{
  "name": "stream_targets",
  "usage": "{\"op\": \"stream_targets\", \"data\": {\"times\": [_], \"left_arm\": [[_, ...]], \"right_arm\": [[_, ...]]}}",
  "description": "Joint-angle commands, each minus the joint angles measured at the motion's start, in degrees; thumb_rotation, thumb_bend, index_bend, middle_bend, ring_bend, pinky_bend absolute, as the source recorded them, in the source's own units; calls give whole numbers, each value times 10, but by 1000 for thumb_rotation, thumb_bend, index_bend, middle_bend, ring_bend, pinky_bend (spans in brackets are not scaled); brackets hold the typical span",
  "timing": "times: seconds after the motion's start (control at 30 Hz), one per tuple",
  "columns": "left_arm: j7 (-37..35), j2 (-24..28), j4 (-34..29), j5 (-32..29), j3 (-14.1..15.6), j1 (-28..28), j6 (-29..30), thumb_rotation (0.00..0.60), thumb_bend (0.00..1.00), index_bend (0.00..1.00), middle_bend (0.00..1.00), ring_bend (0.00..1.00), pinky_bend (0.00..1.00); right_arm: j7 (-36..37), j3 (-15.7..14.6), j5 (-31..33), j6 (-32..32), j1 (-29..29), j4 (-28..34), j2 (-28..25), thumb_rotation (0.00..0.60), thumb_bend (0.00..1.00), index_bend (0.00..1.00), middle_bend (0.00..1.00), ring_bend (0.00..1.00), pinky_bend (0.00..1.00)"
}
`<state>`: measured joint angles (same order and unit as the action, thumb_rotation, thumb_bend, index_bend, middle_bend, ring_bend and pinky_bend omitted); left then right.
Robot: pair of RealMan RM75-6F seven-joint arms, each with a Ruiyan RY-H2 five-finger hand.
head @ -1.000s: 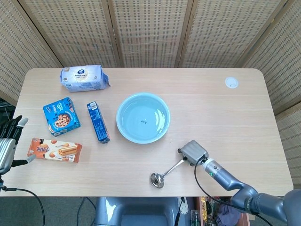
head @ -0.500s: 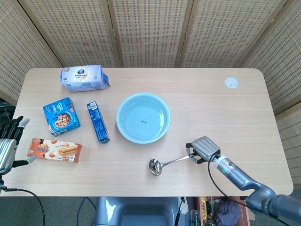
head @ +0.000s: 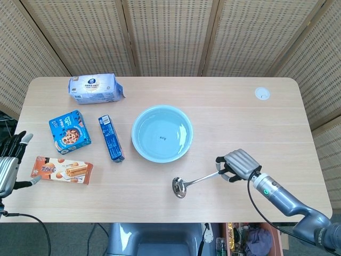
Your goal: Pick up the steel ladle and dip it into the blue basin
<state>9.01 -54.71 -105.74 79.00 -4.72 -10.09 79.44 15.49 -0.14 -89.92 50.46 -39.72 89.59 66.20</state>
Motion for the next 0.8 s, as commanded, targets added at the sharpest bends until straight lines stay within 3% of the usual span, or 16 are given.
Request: {"op": "stream_targets", "data": {"times": [0.03, 0.2, 0.43, 0.6, 0.8], "left_arm": [[-2, 1, 1, -3, 0, -1, -3, 600, 0, 0, 0, 0, 0], [-7, 3, 3, -10, -4, -4, -9, 600, 0, 0, 0, 0, 0], [-6, 0, 8, -25, -11, -13, -21, 600, 0, 0, 0, 0, 0], [1, -4, 11, -40, -13, -20, -34, 600, 0, 0, 0, 0, 0], [3, -7, 18, -64, -19, -30, -53, 600, 0, 0, 0, 0, 0]], "right_arm": [[-8, 18, 22, -19, -16, 30, -29, 600, 776, 719, 907, 873, 1000], [-50, 53, 84, -64, -47, 55, -51, 600, 788, 720, 907, 873, 1000], [-169, 107, 250, -130, -118, 53, -51, 600, 805, 721, 907, 873, 1000], [-293, 108, 404, -129, -188, 37, -27, 600, 816, 722, 907, 873, 1000], [-475, 84, 603, -34, -278, 25, 33, 600, 818, 722, 907, 873, 1000]]}}
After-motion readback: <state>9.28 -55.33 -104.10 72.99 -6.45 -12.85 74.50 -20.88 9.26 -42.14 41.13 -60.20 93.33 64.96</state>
